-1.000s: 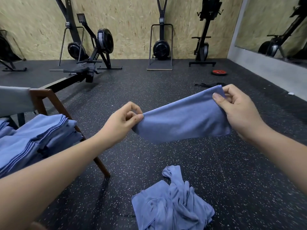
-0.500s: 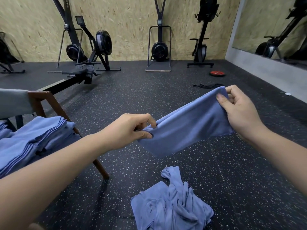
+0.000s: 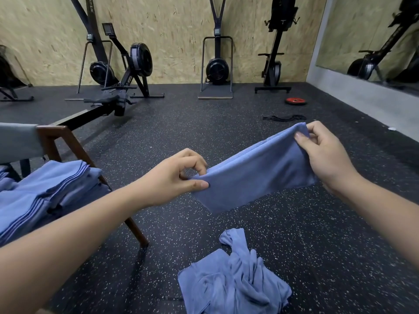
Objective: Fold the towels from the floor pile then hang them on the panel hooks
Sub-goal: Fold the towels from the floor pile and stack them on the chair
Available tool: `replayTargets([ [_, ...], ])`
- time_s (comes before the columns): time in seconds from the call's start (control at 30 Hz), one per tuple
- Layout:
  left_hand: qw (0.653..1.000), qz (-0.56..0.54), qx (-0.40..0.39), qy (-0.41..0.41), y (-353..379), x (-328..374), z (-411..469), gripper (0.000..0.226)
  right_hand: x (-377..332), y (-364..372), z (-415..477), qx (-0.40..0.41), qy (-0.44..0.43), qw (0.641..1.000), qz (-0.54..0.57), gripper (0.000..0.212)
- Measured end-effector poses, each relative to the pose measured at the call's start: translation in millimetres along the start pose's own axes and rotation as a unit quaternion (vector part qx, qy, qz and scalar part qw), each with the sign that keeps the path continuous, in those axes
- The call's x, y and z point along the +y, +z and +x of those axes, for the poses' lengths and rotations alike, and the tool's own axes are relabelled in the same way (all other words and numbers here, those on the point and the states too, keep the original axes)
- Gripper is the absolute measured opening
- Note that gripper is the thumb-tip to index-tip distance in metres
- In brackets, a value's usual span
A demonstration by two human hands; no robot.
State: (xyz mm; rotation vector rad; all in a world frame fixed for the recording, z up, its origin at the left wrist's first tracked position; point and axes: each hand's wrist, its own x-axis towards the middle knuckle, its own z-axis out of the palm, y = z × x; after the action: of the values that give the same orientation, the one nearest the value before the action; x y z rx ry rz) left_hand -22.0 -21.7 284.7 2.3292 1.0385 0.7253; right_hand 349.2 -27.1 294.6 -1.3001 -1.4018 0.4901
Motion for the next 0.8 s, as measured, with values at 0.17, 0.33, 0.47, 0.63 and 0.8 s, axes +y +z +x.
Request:
replayTargets([
  [0.17, 0.994, -0.097, 0.038, 0.029, 4, 22, -4, 0.016, 9, 3, 1, 0.017, 0.025, 0.999, -0.007, 0.012],
  [0.33, 0.975, -0.219, 0.019, 0.043, 11, 40, -5, 0.019, 12, 5, 1, 0.019, 0.037, 0.999, -0.033, 0.009],
  [0.47, 0.984, -0.175, -0.026, 0.029, 14, 34, -6, 0.015, 9, 3, 3, 0.037, 0.037, 0.998, -0.043, 0.010],
  [0.63, 0.996, 0.077, -0.015, -0.031, 11, 15, -2, 0.026, 7, -2, 3, 0.042, 0.034, 0.998, -0.027, 0.015],
  [0.8, 0.983, 0.175, -0.003, -0.061, 0, -9, 5, 0.044, -5, 4, -5, 0.031, -0.004, 0.999, -0.038, 0.018],
])
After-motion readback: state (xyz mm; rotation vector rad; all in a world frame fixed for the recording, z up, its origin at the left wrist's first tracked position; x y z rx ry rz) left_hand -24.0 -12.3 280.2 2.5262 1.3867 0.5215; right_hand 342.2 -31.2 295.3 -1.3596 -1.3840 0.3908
